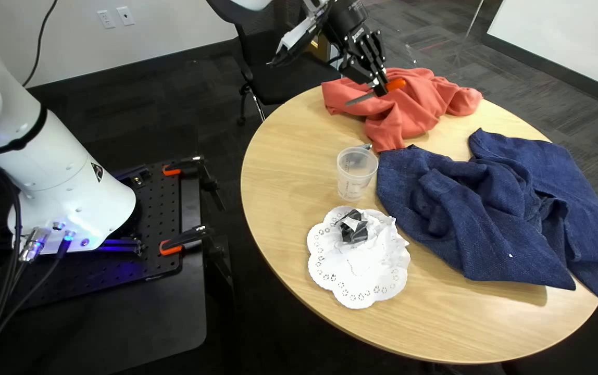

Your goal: Put the orange pen inside the clear cup

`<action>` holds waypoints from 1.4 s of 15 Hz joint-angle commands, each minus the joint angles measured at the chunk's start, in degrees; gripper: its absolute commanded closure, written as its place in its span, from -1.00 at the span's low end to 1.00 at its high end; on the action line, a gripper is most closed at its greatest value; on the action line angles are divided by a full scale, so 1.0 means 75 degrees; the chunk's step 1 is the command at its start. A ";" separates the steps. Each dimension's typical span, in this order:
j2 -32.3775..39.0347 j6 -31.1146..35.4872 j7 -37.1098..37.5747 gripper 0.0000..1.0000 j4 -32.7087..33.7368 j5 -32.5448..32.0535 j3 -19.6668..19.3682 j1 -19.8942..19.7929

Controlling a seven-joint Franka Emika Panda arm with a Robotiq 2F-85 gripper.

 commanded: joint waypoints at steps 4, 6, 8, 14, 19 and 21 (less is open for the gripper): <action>-0.0034 -0.1334 0.1434 0.93 -0.0138 -0.0665 0.1655 -0.1144; 0.0018 -0.1566 0.1953 0.93 -0.0131 -0.1109 0.2115 -0.1479; 0.0106 -0.1792 0.2331 0.93 -0.0140 -0.1446 0.2426 -0.1715; 0.0430 -0.2385 0.3412 0.93 -0.0140 -0.2587 0.2818 -0.2110; 0.0567 -0.2470 0.3329 0.93 -0.0177 -0.2927 0.2952 -0.2322; 0.0630 -0.2537 0.3371 0.70 -0.0115 -0.2861 0.3015 -0.2360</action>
